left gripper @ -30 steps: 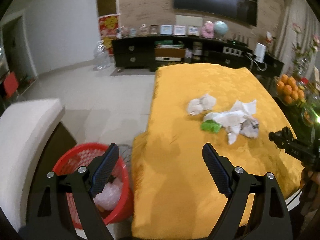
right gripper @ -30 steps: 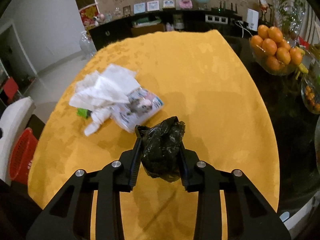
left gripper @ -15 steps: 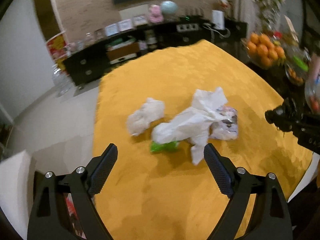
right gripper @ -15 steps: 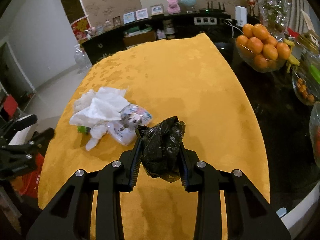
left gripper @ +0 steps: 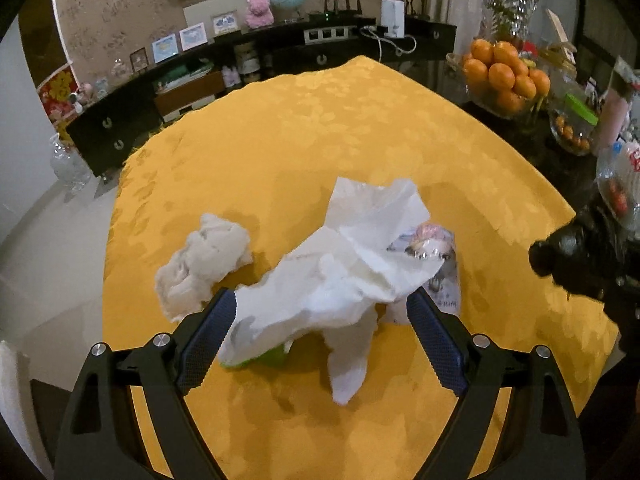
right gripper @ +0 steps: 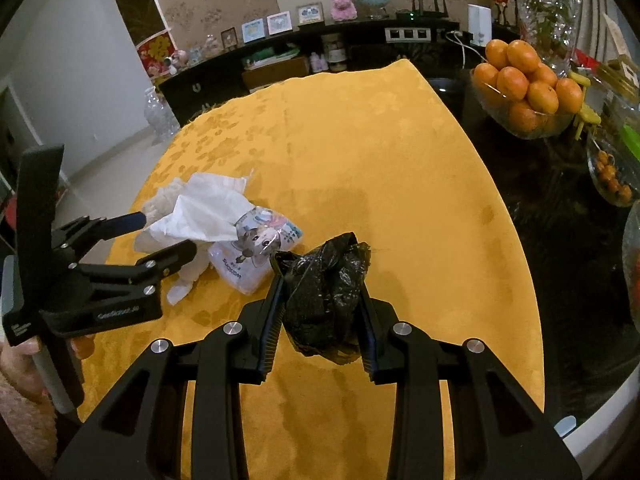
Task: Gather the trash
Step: 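Grasp the crumpled white tissue with the left tool and lift it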
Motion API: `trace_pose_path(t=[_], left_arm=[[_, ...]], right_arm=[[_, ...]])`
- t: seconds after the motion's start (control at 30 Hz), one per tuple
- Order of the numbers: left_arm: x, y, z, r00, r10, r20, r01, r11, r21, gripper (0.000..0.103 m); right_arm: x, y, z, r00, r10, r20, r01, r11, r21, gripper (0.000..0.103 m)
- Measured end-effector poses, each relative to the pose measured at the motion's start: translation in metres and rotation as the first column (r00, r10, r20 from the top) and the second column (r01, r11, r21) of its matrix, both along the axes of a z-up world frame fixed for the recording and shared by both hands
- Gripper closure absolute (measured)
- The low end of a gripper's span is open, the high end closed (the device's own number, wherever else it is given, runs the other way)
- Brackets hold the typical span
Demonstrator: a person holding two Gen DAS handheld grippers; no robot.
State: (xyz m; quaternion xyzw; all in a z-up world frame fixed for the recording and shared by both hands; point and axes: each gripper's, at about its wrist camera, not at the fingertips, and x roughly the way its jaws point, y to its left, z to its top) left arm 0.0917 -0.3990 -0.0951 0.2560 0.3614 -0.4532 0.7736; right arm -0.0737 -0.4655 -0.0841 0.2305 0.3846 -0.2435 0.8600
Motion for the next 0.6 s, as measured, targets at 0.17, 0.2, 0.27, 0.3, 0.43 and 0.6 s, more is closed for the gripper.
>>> trace_pose_path(t=[0.17, 0.2, 0.27, 0.3, 0.43, 0.6], left_arm=[[0.0, -0.006, -0.008, 0.999, -0.016, -0.046, 0.016, 1.0, 0.016, 0.077], [0.0, -0.006, -0.01, 0.999, -0.014, -0.052, 0.015, 1.0, 0.019, 0.081], [0.002, -0.003, -0.009, 0.998, 0.008, -0.057, -0.008, 1.0, 0.007, 0.087], [0.004, 0.0, -0.007, 0.998, 0.019, -0.066, -0.02, 1.0, -0.006, 0.087], [0.009, 0.015, 0.015, 0.995, 0.044, -0.091, -0.051, 0.996, -0.079, 0.088], [0.008, 0.039, 0.046, 0.994, 0.06, -0.09, -0.074, 0.984, -0.161, 0.088]], right_arm=[[-0.001, -0.002, -0.002, 1.0, -0.004, -0.004, 0.004, 1.0, 0.005, 0.07], [-0.002, -0.001, -0.003, 1.0, -0.006, -0.003, 0.006, 1.0, 0.008, 0.07], [-0.003, -0.003, -0.002, 1.0, -0.011, 0.0, 0.011, 1.0, 0.011, 0.07], [-0.004, -0.003, -0.002, 1.0, -0.011, 0.002, 0.011, 1.0, 0.011, 0.07], [-0.005, -0.003, -0.002, 1.0, -0.014, 0.012, 0.014, 1.0, 0.01, 0.07], [-0.004, 0.0, 0.002, 0.999, -0.011, 0.033, 0.011, 1.0, 0.007, 0.07]])
